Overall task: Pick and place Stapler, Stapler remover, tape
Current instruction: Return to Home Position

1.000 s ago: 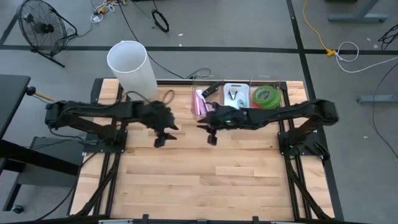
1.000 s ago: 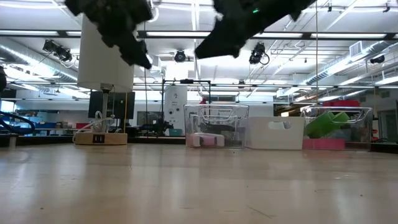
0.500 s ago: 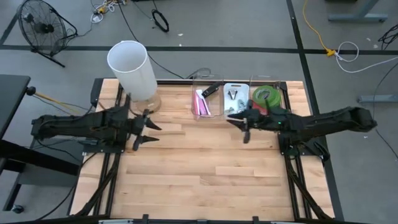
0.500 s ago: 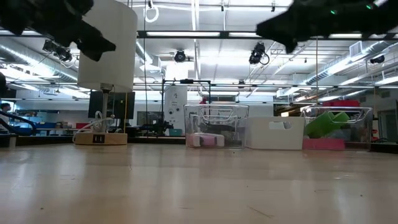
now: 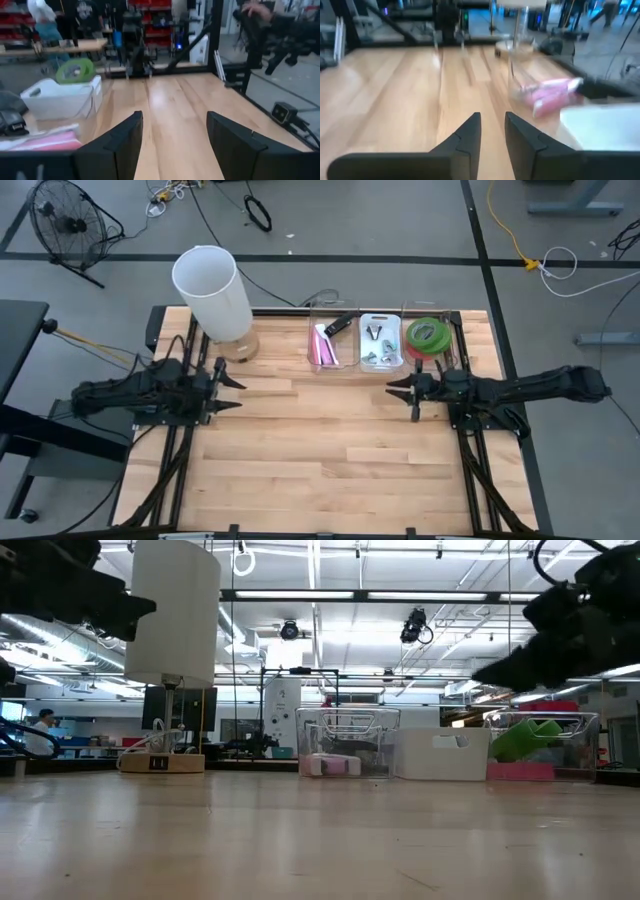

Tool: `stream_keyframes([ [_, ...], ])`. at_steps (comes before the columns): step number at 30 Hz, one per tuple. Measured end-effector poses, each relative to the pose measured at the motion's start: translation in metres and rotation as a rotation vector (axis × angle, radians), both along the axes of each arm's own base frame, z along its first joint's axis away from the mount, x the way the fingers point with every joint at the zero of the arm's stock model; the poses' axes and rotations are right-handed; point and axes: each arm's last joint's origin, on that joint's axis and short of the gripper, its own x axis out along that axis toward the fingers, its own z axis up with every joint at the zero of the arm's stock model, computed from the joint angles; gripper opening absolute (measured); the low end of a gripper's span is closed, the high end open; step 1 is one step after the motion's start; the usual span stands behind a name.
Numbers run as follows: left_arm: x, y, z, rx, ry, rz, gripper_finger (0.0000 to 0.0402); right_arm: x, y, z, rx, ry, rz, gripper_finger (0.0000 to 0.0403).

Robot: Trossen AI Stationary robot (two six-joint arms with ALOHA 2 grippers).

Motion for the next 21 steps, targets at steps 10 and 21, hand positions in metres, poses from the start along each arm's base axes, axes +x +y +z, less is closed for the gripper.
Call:
stream_keyframes([
  [10, -0.002, -0.001, -0.004, 0.002, -0.019, -0.012, 0.0222, -0.025, 0.001, 0.003, -0.001, -0.014, -0.001, 0.0089],
  [21, -0.002, -0.009, -0.004, 0.000, -0.014, -0.104, 0.0222, -0.039, 0.005, 0.037, 0.001, -0.382, 0.041, 0.0089],
])
